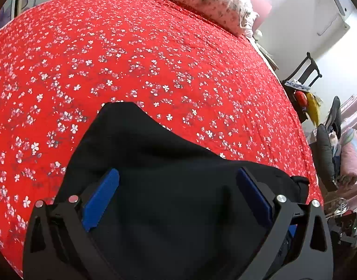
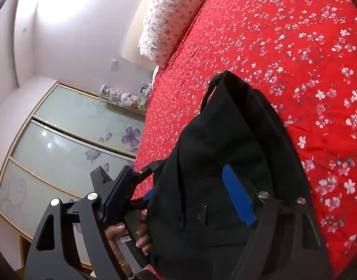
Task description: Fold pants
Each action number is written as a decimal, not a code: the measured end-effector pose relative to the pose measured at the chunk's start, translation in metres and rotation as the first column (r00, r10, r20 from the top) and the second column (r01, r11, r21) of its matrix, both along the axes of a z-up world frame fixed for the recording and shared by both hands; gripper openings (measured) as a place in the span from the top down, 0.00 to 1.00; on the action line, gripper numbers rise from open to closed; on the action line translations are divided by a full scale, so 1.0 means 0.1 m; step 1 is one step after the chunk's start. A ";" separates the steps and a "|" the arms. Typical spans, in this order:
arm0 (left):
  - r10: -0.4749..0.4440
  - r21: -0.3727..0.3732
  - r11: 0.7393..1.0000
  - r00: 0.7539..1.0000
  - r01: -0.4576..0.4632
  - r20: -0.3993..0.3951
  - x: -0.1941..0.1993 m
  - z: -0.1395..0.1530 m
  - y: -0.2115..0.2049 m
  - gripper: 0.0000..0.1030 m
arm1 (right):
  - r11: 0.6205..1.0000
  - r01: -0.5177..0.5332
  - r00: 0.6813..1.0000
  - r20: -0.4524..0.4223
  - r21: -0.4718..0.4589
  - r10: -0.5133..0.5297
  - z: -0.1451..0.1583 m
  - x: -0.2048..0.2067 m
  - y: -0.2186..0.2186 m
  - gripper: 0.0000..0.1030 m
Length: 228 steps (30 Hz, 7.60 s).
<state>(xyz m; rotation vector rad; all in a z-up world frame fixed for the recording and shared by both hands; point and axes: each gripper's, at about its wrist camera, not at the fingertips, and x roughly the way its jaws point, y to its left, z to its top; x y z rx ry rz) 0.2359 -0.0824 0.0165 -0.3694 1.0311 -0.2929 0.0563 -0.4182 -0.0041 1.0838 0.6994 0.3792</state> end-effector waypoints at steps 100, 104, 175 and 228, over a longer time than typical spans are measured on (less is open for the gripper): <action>-0.085 0.245 0.969 0.930 -0.005 0.356 -1.48 -0.02 0.63 0.02 | 0.977 -0.121 0.988 -0.121 -0.178 0.100 -0.09 0.00 -0.20 0.44; -0.084 0.245 0.970 0.931 -0.006 0.356 -1.49 -0.02 0.64 0.02 | 0.973 -0.115 0.989 -0.112 -0.200 0.094 -0.09 -0.01 -0.16 0.56; -0.127 -0.509 0.833 0.970 0.217 0.205 -0.56 0.10 1.13 0.92 | 0.996 -0.087 0.988 0.129 0.013 0.085 0.14 0.32 -0.11 0.66; -0.220 0.056 0.975 0.957 0.213 0.189 -0.73 -0.08 0.57 0.02 | 0.885 -0.015 1.000 0.011 -0.465 0.023 0.28 0.50 0.69 0.16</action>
